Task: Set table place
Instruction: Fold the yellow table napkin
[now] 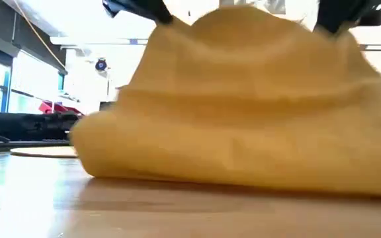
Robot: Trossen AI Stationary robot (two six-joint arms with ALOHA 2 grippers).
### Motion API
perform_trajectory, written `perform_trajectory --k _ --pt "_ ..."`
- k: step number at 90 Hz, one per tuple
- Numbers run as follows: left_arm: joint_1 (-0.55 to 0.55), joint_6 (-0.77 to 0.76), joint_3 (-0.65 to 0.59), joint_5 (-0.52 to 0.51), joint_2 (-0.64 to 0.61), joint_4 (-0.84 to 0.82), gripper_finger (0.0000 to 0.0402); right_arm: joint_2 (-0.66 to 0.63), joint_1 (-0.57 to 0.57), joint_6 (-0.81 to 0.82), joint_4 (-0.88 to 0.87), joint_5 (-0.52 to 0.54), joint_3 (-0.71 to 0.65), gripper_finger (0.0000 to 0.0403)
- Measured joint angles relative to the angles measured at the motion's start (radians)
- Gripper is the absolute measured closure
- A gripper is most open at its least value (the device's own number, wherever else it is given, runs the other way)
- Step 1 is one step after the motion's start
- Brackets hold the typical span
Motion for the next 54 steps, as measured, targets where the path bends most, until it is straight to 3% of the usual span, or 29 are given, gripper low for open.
perform_trajectory --k 31,54 --pt "0.172 0.113 -0.001 0.094 0.028 -0.056 0.0401 0.006 -0.179 -0.273 0.031 0.026 -0.068 0.0403" --pt "0.232 0.115 -0.045 0.140 0.028 -0.025 0.0401 0.002 -0.252 -0.283 0.047 -0.028 -0.159 0.0403"
